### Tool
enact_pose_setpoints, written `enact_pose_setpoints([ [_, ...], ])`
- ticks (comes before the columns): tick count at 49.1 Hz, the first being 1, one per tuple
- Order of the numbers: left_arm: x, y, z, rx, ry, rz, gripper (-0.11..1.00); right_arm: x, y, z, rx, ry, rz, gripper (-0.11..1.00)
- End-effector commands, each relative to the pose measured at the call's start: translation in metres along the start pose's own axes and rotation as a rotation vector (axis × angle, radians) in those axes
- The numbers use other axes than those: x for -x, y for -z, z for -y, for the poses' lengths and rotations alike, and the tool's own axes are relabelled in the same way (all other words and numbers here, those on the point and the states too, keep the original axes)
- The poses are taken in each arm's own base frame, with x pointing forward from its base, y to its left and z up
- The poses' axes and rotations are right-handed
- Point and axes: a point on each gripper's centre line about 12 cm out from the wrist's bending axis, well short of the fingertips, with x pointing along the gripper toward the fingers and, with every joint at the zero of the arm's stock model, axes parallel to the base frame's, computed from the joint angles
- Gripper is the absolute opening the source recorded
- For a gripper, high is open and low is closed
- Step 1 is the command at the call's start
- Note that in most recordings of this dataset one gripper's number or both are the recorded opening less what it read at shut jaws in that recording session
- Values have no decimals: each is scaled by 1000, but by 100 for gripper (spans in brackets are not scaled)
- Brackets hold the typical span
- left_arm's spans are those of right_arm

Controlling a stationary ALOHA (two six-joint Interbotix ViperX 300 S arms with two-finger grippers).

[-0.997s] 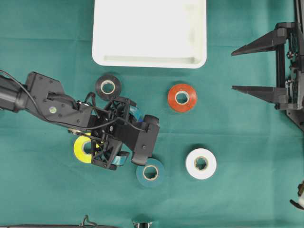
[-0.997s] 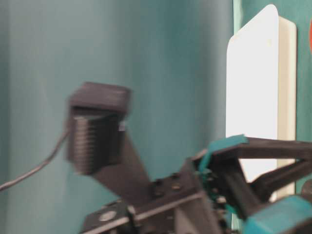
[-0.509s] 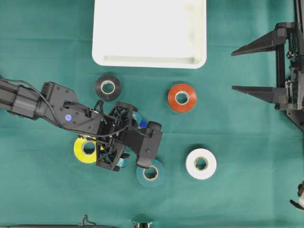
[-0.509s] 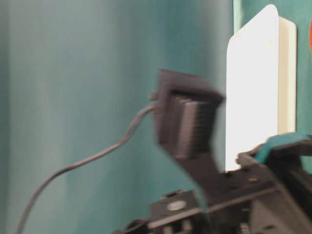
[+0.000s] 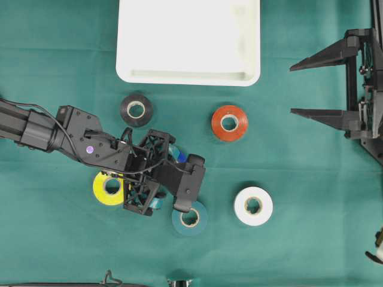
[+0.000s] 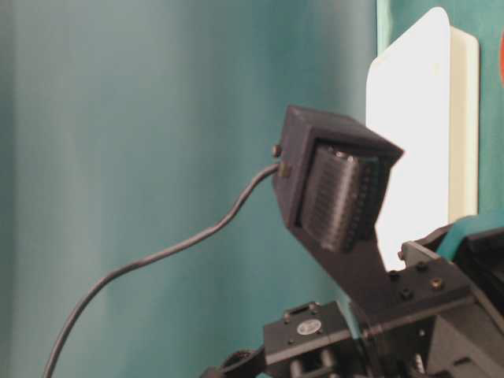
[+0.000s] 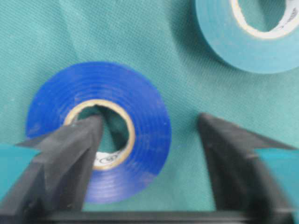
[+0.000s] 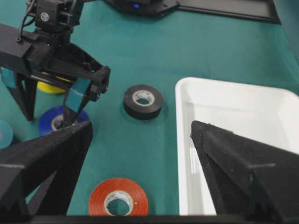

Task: Pick up the tape from a random location and place it into the white case.
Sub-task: 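Lower the left gripper into the blue roll's hole and close, then lift the blue tape roll with the left gripper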

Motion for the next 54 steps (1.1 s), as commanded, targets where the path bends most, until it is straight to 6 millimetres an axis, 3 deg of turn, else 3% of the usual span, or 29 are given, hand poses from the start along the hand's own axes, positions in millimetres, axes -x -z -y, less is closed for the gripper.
enact_pose_setpoints([
  [1, 9, -8, -2, -1, -5, 32, 65, -1, -10, 0, 1, 2, 23, 92],
  [6, 9, -7, -2, -1, -5, 29, 32, -1, -10, 0, 1, 2, 25, 92],
  [9, 9, -7, -2, -1, -5, 27, 23, -1, -10, 0, 1, 2, 23, 92],
  [39, 11, -9, -2, -1, -5, 34, 23, -1, -9, 0, 1, 3, 17, 92],
  [54, 33, -17, -1, -3, -5, 64, 23, -1, -9, 0, 1, 3, 17, 92],
])
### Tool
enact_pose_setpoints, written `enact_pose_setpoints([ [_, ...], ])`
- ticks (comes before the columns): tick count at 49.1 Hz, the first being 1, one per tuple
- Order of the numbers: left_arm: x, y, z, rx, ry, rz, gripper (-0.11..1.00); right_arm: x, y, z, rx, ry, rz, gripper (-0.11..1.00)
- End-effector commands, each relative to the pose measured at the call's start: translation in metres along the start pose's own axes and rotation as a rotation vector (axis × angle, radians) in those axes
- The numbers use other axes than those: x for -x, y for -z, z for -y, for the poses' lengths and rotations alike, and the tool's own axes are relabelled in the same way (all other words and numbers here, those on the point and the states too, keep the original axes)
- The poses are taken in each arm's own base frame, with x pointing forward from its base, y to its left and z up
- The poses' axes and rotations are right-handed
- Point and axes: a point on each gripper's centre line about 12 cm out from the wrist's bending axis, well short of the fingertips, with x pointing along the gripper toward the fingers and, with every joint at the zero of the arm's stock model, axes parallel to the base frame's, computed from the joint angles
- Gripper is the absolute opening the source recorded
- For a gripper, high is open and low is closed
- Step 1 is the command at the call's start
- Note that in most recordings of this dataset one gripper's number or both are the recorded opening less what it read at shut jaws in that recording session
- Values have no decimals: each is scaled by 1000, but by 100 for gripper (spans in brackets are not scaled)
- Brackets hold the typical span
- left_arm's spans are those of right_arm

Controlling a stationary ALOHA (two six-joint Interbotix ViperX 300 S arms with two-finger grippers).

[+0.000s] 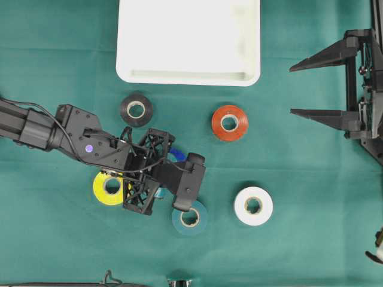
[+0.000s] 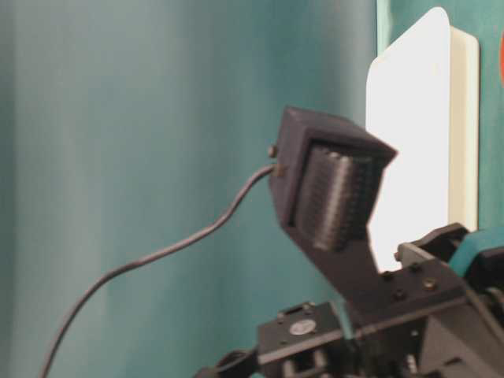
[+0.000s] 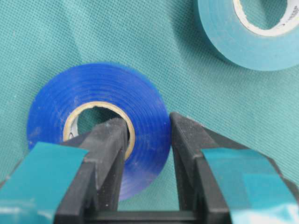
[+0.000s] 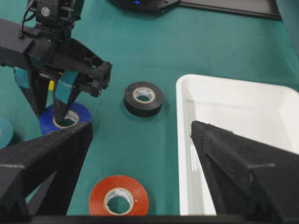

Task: Pick up the tape from a random location and place it into the white case.
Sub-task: 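Lift the blue tape roll with the left gripper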

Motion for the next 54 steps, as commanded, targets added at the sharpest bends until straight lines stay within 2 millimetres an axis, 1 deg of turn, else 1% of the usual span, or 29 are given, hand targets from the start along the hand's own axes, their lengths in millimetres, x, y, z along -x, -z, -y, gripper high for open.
enact_pose_setpoints([
  [1, 27, -15, 0, -6, -3, 58, 23, -1, -11, 0, 1, 1, 26, 92],
  [18, 71, -27, 1, -6, -3, 90, 23, -1, -10, 0, 1, 1, 17, 92],
  [27, 102, -42, 1, -7, -3, 115, 23, 0, -10, 0, 1, 1, 20, 92],
  [40, 137, -57, 2, -12, -1, 84, 23, -1, -10, 0, 1, 1, 18, 92],
  [54, 187, -78, 5, -25, -1, 151, 23, -1, -10, 0, 1, 1, 18, 92],
])
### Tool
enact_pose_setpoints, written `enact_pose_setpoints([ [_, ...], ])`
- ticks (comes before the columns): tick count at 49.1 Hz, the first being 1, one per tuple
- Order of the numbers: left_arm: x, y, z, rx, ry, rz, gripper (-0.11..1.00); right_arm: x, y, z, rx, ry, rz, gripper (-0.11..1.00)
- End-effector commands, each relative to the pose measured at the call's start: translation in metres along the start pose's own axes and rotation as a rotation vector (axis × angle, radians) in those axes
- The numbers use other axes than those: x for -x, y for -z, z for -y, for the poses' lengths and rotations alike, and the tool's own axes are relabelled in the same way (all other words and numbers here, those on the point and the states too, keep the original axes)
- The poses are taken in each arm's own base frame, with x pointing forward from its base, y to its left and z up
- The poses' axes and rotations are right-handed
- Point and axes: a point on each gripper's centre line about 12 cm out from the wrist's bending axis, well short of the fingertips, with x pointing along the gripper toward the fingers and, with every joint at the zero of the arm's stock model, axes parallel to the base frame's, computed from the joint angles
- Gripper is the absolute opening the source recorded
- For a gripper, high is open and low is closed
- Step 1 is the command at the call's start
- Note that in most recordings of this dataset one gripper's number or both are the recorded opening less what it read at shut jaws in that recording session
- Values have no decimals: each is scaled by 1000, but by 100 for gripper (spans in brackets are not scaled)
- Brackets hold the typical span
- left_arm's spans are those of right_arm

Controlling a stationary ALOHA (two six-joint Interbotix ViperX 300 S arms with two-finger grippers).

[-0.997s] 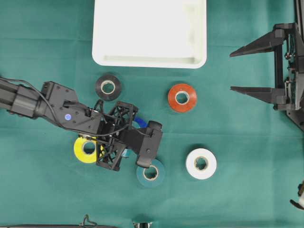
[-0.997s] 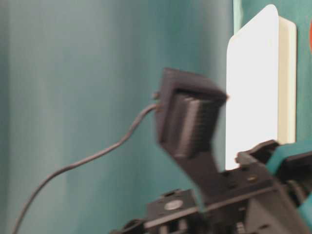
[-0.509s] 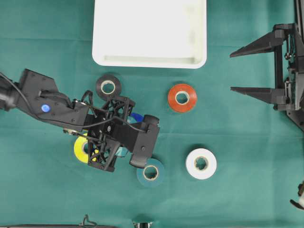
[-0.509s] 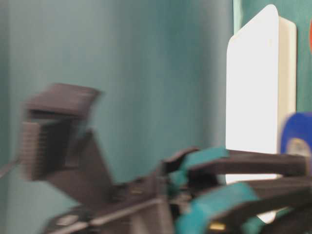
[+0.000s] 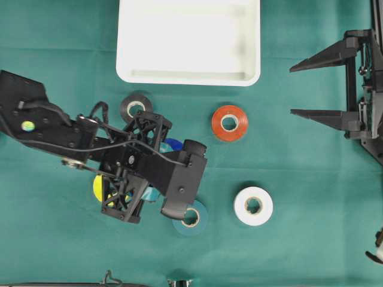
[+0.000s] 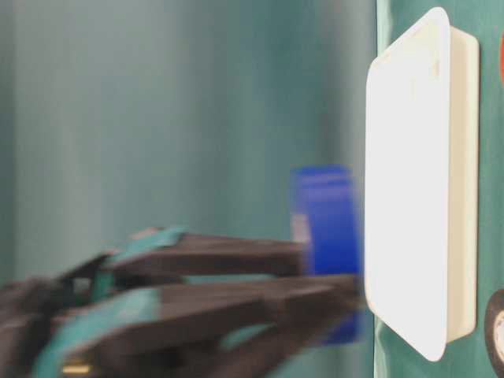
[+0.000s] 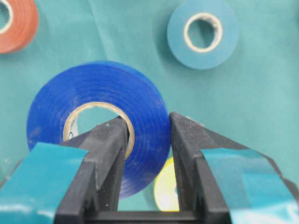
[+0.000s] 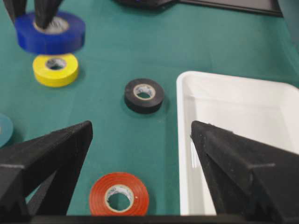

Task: Pick up the tape from a random location and place it into the white case.
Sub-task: 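Lift the blue tape roll with the left gripper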

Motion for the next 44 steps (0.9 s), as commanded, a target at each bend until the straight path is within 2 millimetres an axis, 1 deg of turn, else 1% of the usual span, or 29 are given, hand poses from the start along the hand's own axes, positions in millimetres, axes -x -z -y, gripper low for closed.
enact_pose_setpoints([
  [1, 37, -17, 2, -9, -4, 81, 23, 0, -11, 0, 1, 1, 26, 92],
  [6, 53, -21, 1, -11, -7, 90, 23, 0, -11, 0, 1, 1, 26, 92],
  [14, 67, -24, 1, -11, -9, 92, 23, 0, -11, 0, 1, 1, 25, 92],
  [22, 70, -23, 1, -12, -10, 87, 23, 0, -11, 0, 1, 1, 26, 92],
  [44, 69, -22, 1, -12, -10, 82, 23, 0, -11, 0, 1, 1, 26, 92],
])
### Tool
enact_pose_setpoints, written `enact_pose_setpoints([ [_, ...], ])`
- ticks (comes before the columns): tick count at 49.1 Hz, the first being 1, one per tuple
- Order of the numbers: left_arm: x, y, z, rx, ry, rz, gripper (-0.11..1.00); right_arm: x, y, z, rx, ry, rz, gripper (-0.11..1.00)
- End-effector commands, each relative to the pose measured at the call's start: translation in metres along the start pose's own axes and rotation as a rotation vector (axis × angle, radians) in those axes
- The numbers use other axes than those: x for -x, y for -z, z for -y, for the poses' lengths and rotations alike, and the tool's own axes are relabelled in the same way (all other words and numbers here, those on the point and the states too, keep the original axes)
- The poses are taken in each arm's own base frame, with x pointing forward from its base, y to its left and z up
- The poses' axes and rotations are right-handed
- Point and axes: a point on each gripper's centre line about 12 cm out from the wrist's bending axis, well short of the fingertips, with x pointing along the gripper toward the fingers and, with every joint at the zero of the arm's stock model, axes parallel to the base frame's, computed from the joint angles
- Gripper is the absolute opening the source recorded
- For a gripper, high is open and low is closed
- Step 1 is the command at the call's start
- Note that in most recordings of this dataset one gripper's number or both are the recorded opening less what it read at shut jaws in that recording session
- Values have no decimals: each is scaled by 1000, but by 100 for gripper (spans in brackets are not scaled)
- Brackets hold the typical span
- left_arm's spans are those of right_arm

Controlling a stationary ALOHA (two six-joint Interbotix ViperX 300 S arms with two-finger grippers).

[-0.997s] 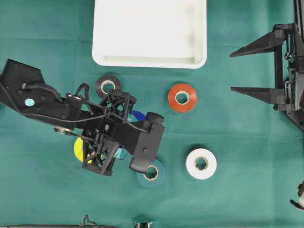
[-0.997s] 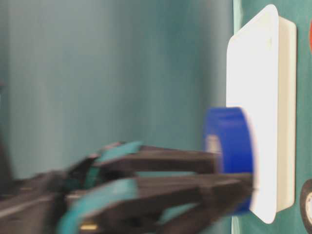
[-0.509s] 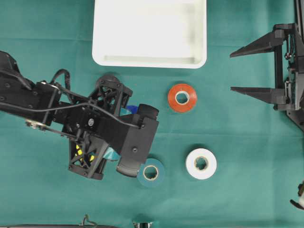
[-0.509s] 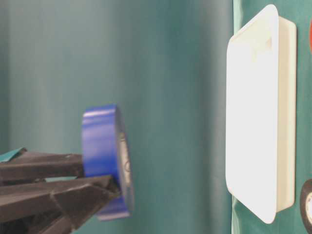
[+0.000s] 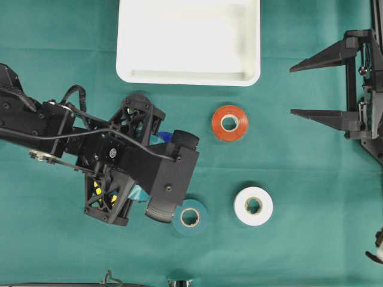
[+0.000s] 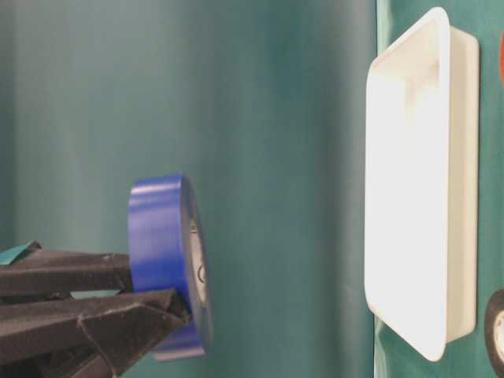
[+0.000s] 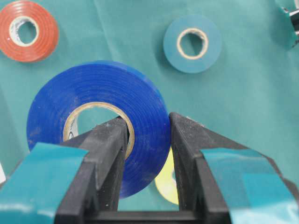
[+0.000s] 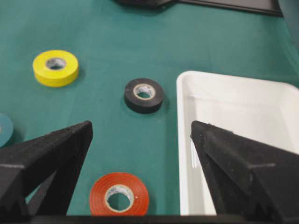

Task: Pick up the tape from a random location and place it into the white case.
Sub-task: 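Lift the blue tape roll with the left gripper, then carry the blue roll over the white tray and lower it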

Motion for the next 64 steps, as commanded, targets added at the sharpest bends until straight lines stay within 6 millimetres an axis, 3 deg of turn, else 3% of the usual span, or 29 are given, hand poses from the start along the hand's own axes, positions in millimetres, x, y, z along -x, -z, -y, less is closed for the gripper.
enact_pose_setpoints([
  [1, 21, -8, 0, -3, -5, 60, 23, 0, -11, 0, 1, 1, 28, 92],
  [30, 20, -5, -7, 11, -14, 54, 23, 0, -11, 0, 1, 1, 28, 92],
  [41, 20, 3, -38, 77, -58, 47, 23, 0, -13, 0, 3, 1, 32, 92],
  [64, 31, 24, -133, 268, -204, 90, 23, 0, -14, 0, 4, 1, 34, 92],
])
